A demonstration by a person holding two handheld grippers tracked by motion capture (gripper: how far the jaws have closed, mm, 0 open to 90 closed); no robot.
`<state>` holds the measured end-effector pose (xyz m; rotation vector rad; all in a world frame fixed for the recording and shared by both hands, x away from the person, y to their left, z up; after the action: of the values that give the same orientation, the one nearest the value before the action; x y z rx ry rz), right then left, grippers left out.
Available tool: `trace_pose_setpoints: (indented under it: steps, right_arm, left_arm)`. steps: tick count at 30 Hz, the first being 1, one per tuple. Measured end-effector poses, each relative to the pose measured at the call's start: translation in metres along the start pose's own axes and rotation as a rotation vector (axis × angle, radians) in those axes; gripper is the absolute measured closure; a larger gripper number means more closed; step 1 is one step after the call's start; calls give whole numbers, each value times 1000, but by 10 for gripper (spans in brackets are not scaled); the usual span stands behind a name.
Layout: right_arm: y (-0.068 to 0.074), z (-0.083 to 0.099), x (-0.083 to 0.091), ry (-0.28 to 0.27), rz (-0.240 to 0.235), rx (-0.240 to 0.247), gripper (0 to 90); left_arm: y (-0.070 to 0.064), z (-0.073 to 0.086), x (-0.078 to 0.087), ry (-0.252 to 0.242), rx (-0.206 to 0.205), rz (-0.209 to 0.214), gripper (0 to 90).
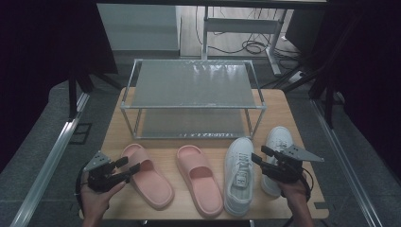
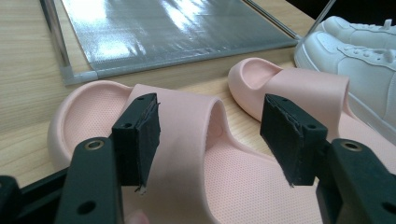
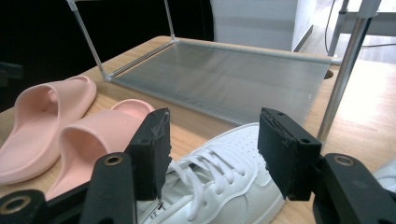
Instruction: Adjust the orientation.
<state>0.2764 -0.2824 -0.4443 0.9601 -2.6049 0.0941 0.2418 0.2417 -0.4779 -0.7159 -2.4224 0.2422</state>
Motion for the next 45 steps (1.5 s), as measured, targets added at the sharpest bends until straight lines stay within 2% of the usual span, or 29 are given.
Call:
trace_pose_setpoints:
  steps: [6,11,12,13,14,16,17,20,22,25,26,27,28,29,33,34,35,36,39,45]
  right_arm:
    - [-3,0,-1,3,8,-11,440]
    - [0,-1,-1,8,8,-10,441]
    - [3,-3,-1,5,2,-5,441]
    - [3,-3,-1,5,2,-5,441]
    - [6,-4,-2,7,-1,4,440]
    - [8,-3,-2,11,-3,6,440]
    - [9,-3,-2,14,-6,10,440]
    - [11,-3,-2,16,-11,8,439]
    - [14,-3,-3,22,-11,16,438]
    - [17,-2,-6,33,-15,28,436]
    - [17,-1,-8,35,-17,30,436]
    - [17,-1,-8,35,-17,30,436]
    - [17,0,-10,38,-24,28,436]
    - [17,0,-10,43,-23,29,436]
    - [18,0,-9,43,-18,28,436]
    - [19,0,-8,43,-9,27,436]
    - [19,0,-8,43,-9,27,436]
    - [19,-1,-6,41,-4,27,436]
    - [19,-1,-5,40,1,25,436]
    - [17,0,-2,39,19,11,436]
  left_arm:
    - [-1,4,-2,-2,14,-17,396]
    - [-4,4,-5,5,7,-18,455]
    - [-6,4,-5,11,4,-10,541]
    - [-7,4,-5,13,1,-6,541]
    - [-12,4,-3,13,-4,2,655]
    - [-14,3,-2,13,-8,8,742]
    - [-16,3,-2,15,-15,12,742]
    - [-22,2,-2,27,-45,10,832]
    - [-23,1,-1,33,-63,-13,882]
    - [-20,2,4,37,-65,-34,900]
    - [-13,7,13,37,-49,-65,900]
    - [-13,7,13,37,-49,-65,900]
    - [-3,14,23,37,-28,-104,900]
    - [-3,14,23,37,-28,-104,900]
    - [16,31,43,27,23,-170,900]
    - [25,38,50,33,41,-189,900]
    - [25,38,50,33,41,-189,900]
    - [32,44,53,47,53,-203,900]
    - [37,48,53,64,61,-209,900]
    - [43,44,34,99,64,-199,900]
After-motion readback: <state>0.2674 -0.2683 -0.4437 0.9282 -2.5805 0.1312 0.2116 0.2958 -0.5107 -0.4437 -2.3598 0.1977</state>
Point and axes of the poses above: each handheld gripper's, and its own axes: x roughly backward along the jaws, z roughly out of its underside, y roughly to its left, the point moved 1 cm from there along -x, roughly forward along the jaws, and after that the axes turned 5 degrees about x, right-handed, at the moved point
